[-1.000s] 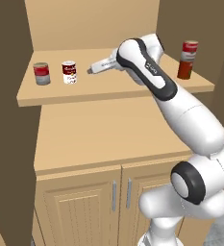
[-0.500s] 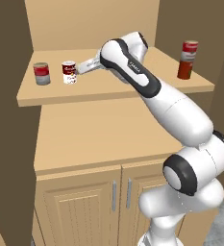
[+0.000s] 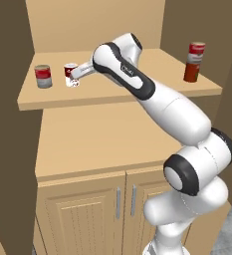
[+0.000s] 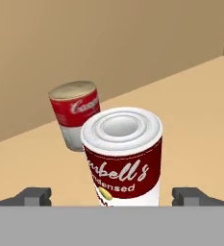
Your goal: Stack two cans on top of the other two cans in the cabinet.
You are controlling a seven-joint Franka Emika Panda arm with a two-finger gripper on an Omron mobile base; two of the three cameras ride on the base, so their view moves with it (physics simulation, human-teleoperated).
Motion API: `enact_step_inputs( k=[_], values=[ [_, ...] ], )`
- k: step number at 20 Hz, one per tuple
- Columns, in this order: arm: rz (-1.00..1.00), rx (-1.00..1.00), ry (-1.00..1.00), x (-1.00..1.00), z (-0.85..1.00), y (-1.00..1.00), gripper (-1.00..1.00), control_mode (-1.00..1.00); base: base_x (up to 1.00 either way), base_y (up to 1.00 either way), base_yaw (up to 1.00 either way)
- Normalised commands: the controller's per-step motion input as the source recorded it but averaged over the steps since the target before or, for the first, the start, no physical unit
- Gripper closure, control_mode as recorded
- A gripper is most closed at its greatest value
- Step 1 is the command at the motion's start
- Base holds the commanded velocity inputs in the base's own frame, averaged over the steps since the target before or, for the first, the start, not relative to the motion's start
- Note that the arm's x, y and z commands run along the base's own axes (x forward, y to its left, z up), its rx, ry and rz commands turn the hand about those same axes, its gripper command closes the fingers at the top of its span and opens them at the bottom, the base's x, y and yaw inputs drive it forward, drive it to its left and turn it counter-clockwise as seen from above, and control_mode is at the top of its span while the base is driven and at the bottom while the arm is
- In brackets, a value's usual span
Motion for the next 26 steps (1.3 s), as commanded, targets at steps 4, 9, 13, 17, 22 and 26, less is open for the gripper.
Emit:
enact_step_inputs(
  k=[4, 9, 13, 17, 22, 26],
  values=[
    [0.0, -0.06, 0.0, 0.15, -0.12, 0.13, -1.0, -1.0, 0.0, 0.0, 0.0],
    [0.0, -0.04, -0.01, 0.16, -0.02, 0.13, -1.0, -1.0, 0.0, 0.0, 0.0],
    [0.0, -0.02, -0.03, 0.17, -0.03, 0.13, -1.0, -1.0, 0.0, 0.0, 0.0],
    [0.0, 0.0, -0.01, 0.14, 0.0, 0.07, -1.0, -1.0, 0.0, 0.0, 0.0],
    [0.0, 0.0, 0.0, 0.02, -0.06, 0.05, 1.0, -1.0, 0.0, 0.0, 0.0],
    [0.0, 0.0, -0.02, 0.0, 0.0, 0.01, 1.0, -1.0, 0.0, 0.0, 0.0]
  ],
)
